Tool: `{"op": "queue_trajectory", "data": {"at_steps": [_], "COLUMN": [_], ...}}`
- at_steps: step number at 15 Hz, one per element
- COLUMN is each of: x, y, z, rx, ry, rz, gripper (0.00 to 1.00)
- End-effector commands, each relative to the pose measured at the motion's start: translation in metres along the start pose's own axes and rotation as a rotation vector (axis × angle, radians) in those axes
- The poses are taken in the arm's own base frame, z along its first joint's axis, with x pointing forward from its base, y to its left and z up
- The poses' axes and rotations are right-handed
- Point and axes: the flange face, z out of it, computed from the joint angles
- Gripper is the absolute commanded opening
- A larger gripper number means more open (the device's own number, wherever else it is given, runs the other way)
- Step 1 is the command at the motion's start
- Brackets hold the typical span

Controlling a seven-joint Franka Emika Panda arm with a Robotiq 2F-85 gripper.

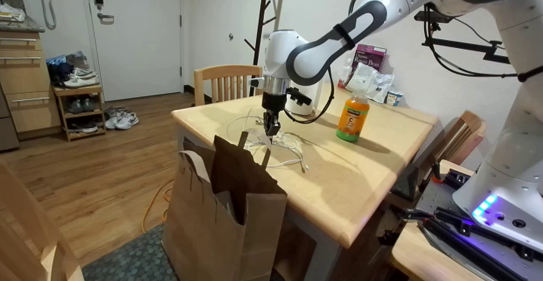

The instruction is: Put the cable in the paper bag

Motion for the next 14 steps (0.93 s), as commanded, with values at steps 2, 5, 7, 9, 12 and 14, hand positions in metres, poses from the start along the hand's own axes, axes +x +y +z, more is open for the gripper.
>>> {"op": "queue_trajectory", "data": {"at_steps": [2,5,7,9,12,14], "x": [-0.008,-0.006,-0.002,0.005,0.017,0.027], "y": [0.001,0.005,0.006,0.002,-0.011,-0.025], "z": [-0.007,-0.039,-0.075,-0.117,-0.176,-0.210], "rx": [0.022,-0.037,-0.107,-0.177,-0.278,-0.309], "ry": [0.025,0.033,0.055,0.082,0.103,0.109], "rz": [0.037,0.057,0.063,0.061,0.044,0.020], "gripper": [0.03,0.03,0.03,0.03,0.03,0.03]}}
